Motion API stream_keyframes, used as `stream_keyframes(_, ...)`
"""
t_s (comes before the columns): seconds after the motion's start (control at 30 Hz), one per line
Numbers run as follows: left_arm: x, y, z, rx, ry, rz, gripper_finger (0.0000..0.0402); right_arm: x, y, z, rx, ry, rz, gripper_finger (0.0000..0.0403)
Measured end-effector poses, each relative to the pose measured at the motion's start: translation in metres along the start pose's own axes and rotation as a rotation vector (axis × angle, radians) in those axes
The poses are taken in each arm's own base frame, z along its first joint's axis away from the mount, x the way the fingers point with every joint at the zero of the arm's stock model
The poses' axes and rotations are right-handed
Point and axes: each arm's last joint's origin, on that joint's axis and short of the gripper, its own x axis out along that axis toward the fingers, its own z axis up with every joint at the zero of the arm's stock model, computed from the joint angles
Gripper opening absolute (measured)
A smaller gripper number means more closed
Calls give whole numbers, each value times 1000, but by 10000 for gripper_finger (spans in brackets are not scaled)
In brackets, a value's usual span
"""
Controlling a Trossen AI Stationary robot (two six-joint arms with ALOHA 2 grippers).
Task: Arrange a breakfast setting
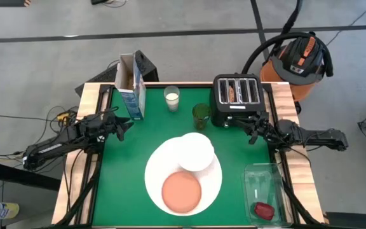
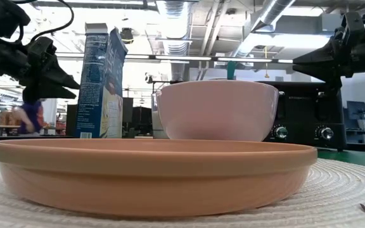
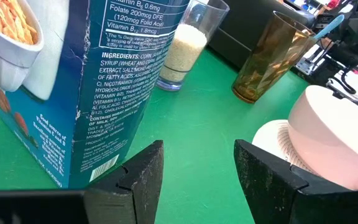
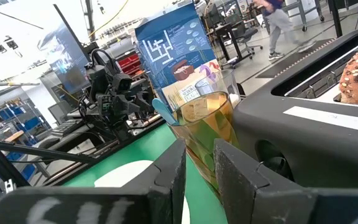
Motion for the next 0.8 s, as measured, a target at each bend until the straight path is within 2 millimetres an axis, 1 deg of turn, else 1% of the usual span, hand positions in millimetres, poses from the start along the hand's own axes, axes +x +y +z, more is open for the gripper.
stream_keyframes(0.23, 1, -2, 4, -15, -57, -31, 183, 0, 0, 0, 0, 0, 0, 107)
stream_keyframes(0.43, -1, -9, 12, -116, -95, -161, 183, 0, 0, 0, 0, 0, 0, 107)
stream_keyframes(0.6, -16, -17, 32, -110, -177, -172, 183, 0, 0, 0, 0, 0, 0, 107)
stream_keyframes(0.7, -25, -20, 45, -114, -216, -120, 183, 0, 0, 0, 0, 0, 0, 107)
stream_keyframes(0.8, -29, -25, 54, -117, -200, -69, 183, 0, 0, 0, 0, 0, 0, 107)
